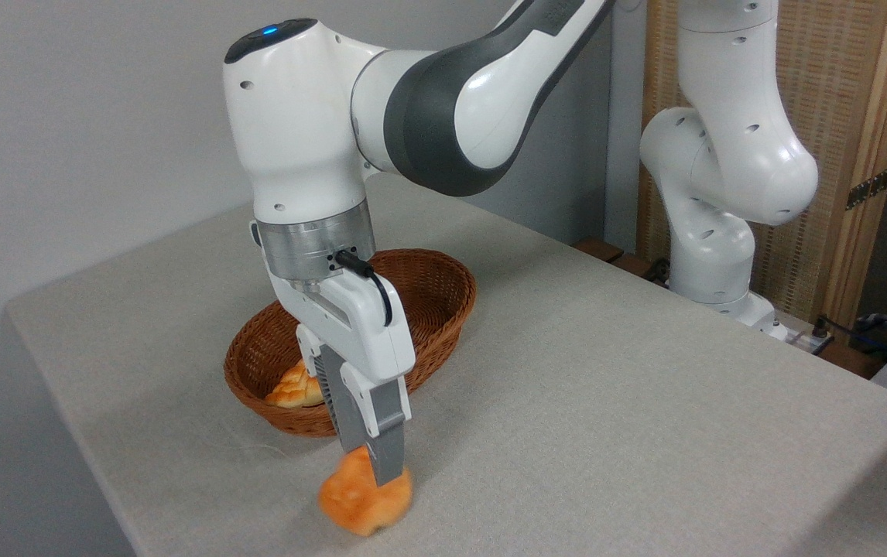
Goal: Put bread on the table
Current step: 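Lift the orange bun out of the basket and lower it beside the basket, then open the gripper to release the bun onto the table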
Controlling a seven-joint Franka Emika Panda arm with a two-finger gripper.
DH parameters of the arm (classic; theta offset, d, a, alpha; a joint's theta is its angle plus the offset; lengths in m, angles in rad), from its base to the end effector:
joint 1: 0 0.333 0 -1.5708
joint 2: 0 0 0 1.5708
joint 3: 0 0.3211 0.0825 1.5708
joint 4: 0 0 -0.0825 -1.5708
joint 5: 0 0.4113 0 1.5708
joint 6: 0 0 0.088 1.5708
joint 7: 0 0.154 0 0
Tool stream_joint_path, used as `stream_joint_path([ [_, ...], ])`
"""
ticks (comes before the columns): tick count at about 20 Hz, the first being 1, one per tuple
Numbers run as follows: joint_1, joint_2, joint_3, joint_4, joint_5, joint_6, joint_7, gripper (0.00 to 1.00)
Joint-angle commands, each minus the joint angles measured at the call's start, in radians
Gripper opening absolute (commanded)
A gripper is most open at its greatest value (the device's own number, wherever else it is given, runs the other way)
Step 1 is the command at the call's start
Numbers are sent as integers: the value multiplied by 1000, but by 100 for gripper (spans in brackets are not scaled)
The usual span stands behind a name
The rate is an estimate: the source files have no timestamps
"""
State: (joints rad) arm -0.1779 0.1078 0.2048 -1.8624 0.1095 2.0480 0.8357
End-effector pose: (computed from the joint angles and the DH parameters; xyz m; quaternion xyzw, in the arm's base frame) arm 0.6269 0.0249 0.4149 -0.9071 0.4146 -0.0108 0.0715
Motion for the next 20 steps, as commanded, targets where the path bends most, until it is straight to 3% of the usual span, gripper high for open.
stream_joint_path([
  [1,-6,-4,2,6,16,3,-23,100],
  [5,-6,-11,2,20,13,3,-30,100],
  [8,-8,-17,-2,84,15,-15,-131,100],
  [10,-8,-39,-21,124,9,-119,-217,100],
  [12,-5,-60,-50,188,3,-253,-231,100],
  [14,-3,-91,-58,230,-42,-346,-230,100],
  [17,40,-148,-64,236,-197,-390,-218,100],
  [20,41,-157,-90,236,-205,-391,-187,100],
])
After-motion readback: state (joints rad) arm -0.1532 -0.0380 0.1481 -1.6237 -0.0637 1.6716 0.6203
